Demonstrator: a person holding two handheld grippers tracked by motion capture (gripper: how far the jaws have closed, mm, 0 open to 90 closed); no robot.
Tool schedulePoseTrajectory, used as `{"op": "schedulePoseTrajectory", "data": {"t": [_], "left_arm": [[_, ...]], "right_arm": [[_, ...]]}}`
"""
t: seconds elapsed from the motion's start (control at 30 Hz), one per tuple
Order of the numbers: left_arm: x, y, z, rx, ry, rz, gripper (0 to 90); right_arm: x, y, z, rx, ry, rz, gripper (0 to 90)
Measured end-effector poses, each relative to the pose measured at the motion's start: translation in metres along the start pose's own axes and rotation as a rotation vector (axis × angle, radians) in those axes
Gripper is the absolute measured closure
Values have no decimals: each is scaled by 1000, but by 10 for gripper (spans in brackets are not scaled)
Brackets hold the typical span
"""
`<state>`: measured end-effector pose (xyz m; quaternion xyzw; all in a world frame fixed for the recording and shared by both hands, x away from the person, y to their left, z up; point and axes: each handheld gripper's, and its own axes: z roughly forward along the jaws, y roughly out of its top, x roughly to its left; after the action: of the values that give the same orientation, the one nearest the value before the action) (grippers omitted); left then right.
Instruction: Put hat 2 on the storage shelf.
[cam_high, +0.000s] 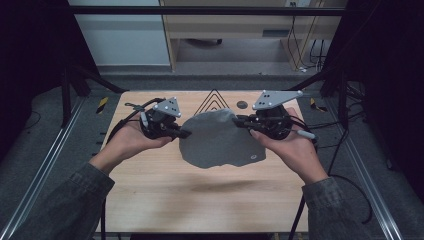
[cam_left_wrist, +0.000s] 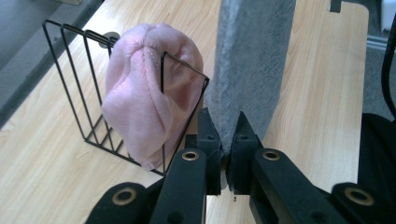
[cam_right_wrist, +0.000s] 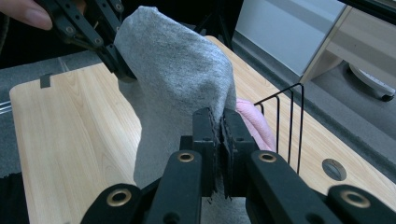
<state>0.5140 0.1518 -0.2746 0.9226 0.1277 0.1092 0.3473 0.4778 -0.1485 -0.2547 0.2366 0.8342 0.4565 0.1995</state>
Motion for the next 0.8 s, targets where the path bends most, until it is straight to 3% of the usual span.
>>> {"op": "schedulePoseTrajectory", "data": {"t": [0.3, 0.6, 0.8], "left_arm": [[5, 14, -9, 23, 7, 16, 860], [18, 37, -31, -22, 36, 8, 861], [24, 47, -36, -21, 55, 16, 862]], "right_arm": [[-7, 5, 0, -5, -10, 14, 860], [-23, 29, -12, -45, -22, 42, 860], [-33, 39, -10, -18, -36, 36, 860]]}}
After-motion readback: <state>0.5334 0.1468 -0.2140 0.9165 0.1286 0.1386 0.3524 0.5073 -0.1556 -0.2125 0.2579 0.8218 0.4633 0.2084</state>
